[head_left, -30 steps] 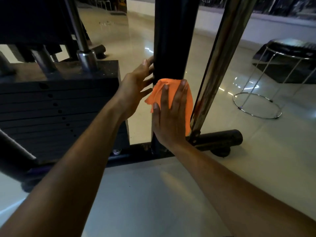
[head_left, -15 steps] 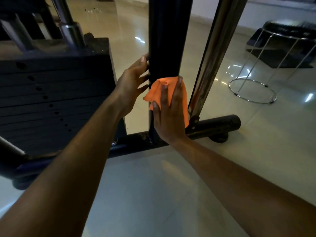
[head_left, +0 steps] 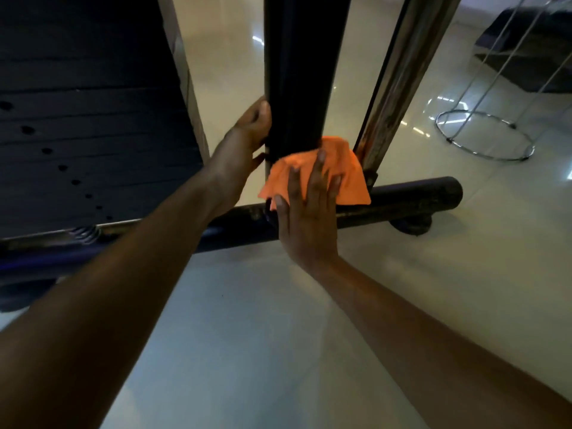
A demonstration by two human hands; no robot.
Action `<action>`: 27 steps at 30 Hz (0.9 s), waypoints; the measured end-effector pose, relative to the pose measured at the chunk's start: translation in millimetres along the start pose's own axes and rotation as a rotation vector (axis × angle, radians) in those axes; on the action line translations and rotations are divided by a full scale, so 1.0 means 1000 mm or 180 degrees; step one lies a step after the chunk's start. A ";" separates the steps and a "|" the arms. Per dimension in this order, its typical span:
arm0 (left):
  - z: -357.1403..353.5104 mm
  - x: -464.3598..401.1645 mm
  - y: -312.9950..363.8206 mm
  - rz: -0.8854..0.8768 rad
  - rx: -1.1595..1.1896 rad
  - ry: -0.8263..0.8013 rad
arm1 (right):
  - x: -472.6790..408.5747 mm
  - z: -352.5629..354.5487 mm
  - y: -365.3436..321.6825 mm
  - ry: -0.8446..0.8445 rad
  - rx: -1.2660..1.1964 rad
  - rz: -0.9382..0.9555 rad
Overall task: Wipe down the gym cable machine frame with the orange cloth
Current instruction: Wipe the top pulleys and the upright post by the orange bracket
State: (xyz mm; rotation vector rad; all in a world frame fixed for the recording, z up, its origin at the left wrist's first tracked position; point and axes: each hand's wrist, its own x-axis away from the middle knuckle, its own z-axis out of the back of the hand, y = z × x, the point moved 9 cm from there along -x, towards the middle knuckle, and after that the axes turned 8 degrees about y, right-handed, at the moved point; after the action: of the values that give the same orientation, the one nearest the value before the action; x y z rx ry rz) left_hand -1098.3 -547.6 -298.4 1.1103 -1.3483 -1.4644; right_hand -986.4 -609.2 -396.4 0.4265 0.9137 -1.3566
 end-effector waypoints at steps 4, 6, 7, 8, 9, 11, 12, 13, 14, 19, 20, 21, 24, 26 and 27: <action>-0.003 0.007 -0.027 0.0190 -0.0059 0.0002 | 0.010 0.002 -0.005 -0.0065 -0.0244 -0.0158; -0.001 0.008 -0.035 0.0221 -0.0068 -0.0009 | -0.014 0.013 -0.015 0.0157 -0.0393 -0.0358; 0.000 0.008 -0.036 0.0214 -0.0072 -0.0025 | -0.023 0.016 -0.017 0.0266 -0.0425 -0.0437; 0.000 0.008 -0.037 0.0206 -0.0072 -0.0044 | -0.028 0.016 -0.017 0.0317 -0.0437 -0.0477; 0.000 0.008 -0.037 0.0208 -0.0057 -0.0053 | -0.026 0.013 -0.015 0.0304 -0.0413 -0.0454; 0.000 0.008 -0.037 0.0215 -0.0004 -0.0028 | -0.004 0.000 -0.007 0.0127 -0.0229 -0.0228; 0.001 0.008 -0.038 0.0214 0.0023 -0.0009 | 0.013 -0.008 -0.002 -0.0028 -0.0115 -0.0096; 0.001 0.008 -0.042 0.0230 0.0047 0.0012 | 0.031 -0.017 0.004 -0.0210 -0.0005 -0.0013; 0.002 0.008 -0.047 0.0259 0.0073 0.0021 | 0.047 -0.024 0.010 -0.0377 0.0105 0.0030; 0.009 0.013 -0.077 0.0424 0.0022 -0.0028 | 0.039 -0.013 -0.001 -0.0243 0.0023 0.0163; 0.011 0.014 -0.082 0.0440 -0.0009 -0.0032 | 0.028 -0.010 -0.003 -0.0079 -0.0059 0.0058; 0.012 0.014 -0.085 0.0458 -0.0046 -0.0044 | 0.019 -0.009 -0.003 0.0046 -0.0133 -0.0065; 0.013 0.013 -0.088 0.0437 -0.0181 -0.0132 | 0.026 -0.023 0.001 -0.0045 -0.0076 -0.0073; 0.014 0.011 -0.090 0.0420 -0.0239 -0.0110 | 0.052 -0.038 0.012 -0.0292 0.0151 0.0207; 0.013 0.011 -0.090 0.0433 -0.0253 -0.0076 | 0.067 -0.045 0.020 -0.0457 0.0232 0.0308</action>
State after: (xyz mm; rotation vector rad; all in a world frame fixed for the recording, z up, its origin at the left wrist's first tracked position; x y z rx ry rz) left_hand -1114.7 -547.9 -388.9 0.9350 -1.3433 -1.4230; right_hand -983.9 -615.1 -478.9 0.4184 0.7186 -1.3170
